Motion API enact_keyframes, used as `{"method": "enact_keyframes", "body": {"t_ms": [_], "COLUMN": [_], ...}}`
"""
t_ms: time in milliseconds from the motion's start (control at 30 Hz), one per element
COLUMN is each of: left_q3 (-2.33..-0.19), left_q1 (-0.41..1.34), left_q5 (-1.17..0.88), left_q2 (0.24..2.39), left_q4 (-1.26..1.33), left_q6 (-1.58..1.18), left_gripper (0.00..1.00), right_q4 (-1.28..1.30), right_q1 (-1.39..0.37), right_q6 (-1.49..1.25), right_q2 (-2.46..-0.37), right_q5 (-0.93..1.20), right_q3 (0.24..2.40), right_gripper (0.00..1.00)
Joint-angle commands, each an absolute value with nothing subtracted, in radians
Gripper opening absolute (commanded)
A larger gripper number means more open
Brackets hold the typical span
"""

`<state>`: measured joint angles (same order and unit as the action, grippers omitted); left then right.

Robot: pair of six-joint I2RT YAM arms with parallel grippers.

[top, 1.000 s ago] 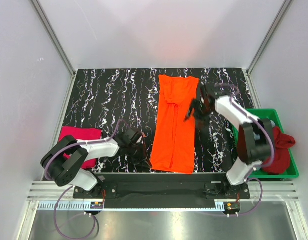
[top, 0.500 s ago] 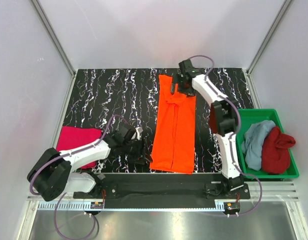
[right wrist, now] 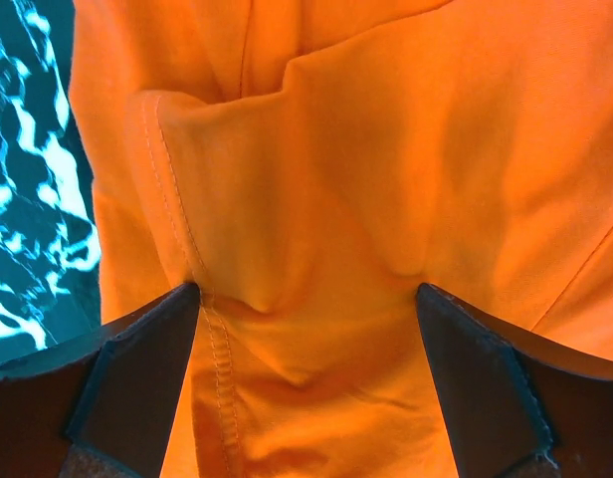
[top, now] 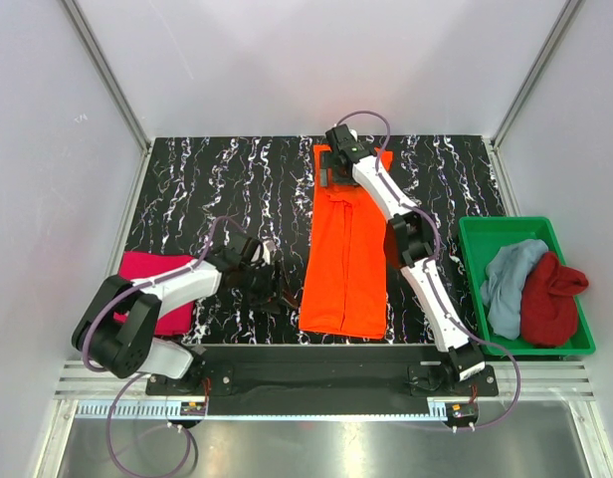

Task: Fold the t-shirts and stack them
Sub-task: Fold the tshirt

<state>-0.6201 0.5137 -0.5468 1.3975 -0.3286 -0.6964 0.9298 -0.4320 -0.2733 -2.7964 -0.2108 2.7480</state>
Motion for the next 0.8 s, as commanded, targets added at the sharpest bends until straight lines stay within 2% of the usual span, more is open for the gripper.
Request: {"method": "enact_keyframes", "body": {"t_ms": [0,133,433,633,733,767], "left_q3": [-0.661,-0.661,-0.617,-0.591,-0.574,-0.557], "left_q1": [0.506,0.505,0.549,0.591,0.598,0.598], "left_q5": [-0.607,-0.627,-0.629,-0.581,-0.563,-0.543], "left_q2": [1.417,1.43,1.416,1.411,1.41,1.399], "left_q4": [-0.321,-0.314,-0.218,-0.187,-0.187,-0.187], "left_q6": [-0.657,-0.657,-0.752,-0.845,-0.883,-0.899], "left_gripper": [0.63,0.65,0.67,0.63,0.57,0.56], "right_q4": [0.914,0.905,1.054,1.114,1.08,1.062], "right_q1": [-0.431,-0.431,-0.43,-0.43,-0.43,-0.43], "right_q6": [-0.32,-0.341,-0.288,-0.296,-0.35,-0.392], "right_q2": [-2.85,-2.792,-2.361,-1.995,-1.816,-1.768], "right_q5": [-0.195,-0.189,-0.193,-0.178,-0.161,-0.126], "right_q3": [2.806,2.813,2.564,2.19,1.883,1.718], "right_gripper": [0.98,0.98,1.0,1.0,1.0,1.0]}}
